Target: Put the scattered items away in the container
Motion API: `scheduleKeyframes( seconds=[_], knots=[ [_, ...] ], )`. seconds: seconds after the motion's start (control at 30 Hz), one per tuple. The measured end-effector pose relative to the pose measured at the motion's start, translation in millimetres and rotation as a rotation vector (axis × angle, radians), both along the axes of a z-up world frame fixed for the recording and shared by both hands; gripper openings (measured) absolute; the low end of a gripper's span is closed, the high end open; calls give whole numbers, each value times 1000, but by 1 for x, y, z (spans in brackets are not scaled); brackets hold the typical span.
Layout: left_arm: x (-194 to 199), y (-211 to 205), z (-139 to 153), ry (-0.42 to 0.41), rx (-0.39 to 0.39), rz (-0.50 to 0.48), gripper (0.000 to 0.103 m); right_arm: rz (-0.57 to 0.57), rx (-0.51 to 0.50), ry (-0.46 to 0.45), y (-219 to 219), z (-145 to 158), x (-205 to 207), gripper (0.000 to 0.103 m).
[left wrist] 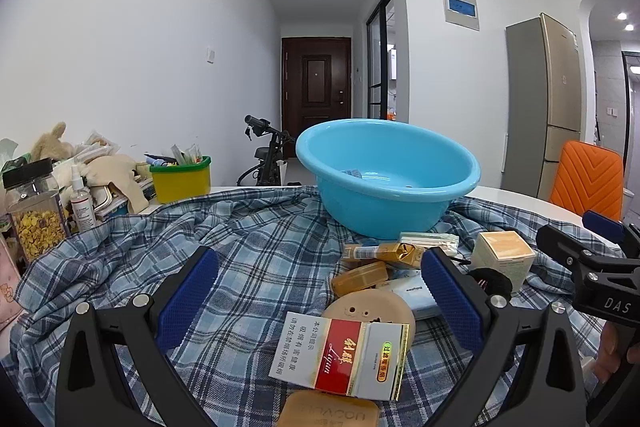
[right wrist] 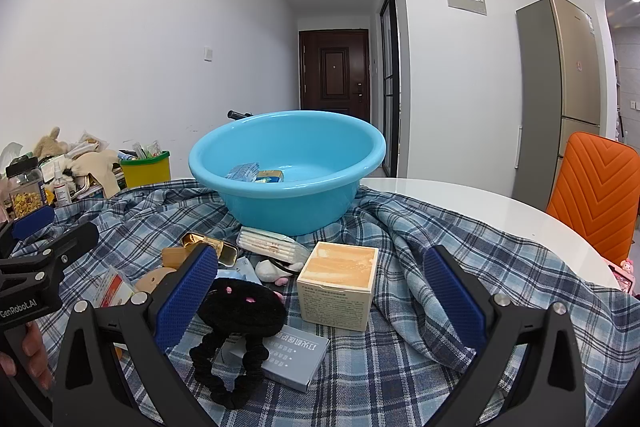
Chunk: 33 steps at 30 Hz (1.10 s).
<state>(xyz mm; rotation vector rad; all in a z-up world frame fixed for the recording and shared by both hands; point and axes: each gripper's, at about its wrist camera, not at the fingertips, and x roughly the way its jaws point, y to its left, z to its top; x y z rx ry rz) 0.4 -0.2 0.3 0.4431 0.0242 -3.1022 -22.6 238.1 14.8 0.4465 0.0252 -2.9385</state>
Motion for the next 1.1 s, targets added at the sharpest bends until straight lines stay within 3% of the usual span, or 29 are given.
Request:
scheduleKeyframes(
  seconds=[0.63, 0.83, 1.1],
  knots=[
    [-2, 6, 1, -8, -17, -35, 103, 8, -4, -11, 1, -4, -4, 103],
    [-5, 5, 10, -9, 8, -41, 103, -2, -13, -6, 2, 0, -2, 103],
    [-3, 8, 53, 65, -24, -50, 103, 1, -84, 53, 13, 43, 2, 103]
  ],
)
